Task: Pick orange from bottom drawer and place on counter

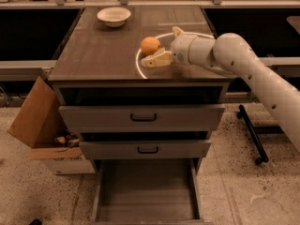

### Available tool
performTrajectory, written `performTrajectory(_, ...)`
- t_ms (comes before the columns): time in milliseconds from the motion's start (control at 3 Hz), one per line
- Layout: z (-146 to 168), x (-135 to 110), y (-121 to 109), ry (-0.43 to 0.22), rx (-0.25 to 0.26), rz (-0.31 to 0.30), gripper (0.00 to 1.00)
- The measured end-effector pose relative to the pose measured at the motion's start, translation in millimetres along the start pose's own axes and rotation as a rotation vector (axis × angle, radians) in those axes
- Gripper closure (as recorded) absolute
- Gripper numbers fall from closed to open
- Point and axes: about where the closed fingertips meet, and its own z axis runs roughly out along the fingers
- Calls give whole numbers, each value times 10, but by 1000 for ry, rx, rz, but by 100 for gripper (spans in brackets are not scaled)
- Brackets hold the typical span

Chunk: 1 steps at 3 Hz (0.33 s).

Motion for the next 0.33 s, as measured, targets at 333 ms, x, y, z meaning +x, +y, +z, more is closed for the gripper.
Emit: performTrajectory(333, -272, -48, -40, -21, 19, -9, 0)
